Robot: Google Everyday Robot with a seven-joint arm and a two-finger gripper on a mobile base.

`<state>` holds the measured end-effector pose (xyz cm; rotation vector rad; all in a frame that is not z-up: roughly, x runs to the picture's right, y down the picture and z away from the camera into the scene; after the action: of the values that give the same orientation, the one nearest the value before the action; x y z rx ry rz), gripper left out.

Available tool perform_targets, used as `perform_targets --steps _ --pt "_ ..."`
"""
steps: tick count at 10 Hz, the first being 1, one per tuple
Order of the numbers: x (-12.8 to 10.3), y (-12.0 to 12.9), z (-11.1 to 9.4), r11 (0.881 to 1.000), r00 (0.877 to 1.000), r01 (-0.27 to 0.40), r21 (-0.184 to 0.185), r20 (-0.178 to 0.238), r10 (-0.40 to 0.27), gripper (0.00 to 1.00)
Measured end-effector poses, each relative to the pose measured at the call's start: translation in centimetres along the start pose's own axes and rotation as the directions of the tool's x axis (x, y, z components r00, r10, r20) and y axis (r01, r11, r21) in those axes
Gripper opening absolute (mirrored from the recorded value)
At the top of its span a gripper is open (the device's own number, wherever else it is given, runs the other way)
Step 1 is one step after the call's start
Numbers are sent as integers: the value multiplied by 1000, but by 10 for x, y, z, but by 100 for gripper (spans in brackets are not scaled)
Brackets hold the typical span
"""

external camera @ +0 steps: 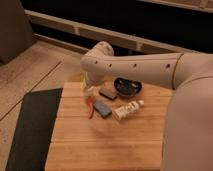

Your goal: Place the ceramic cup in the ceramic bowl

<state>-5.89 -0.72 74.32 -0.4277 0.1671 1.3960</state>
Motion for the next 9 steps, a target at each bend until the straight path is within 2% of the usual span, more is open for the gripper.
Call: perform_targets --steps 3,4,6,7,8,9 --pt "-4 -2 4 1000 1000 0 6 4 0 65" --pt "-14 -16 12 999 1000 -11 32 8 11 65" --pt "-54 -60 33 995 999 -16 103 30 13 65" --pt "-66 -66 42 994 999 -11 110 34 7 65" --pt "-82 -64 56 995 999 -6 100 32 3 65" --pt "-89 -61 67 996 1000 -6 84 24 4 65"
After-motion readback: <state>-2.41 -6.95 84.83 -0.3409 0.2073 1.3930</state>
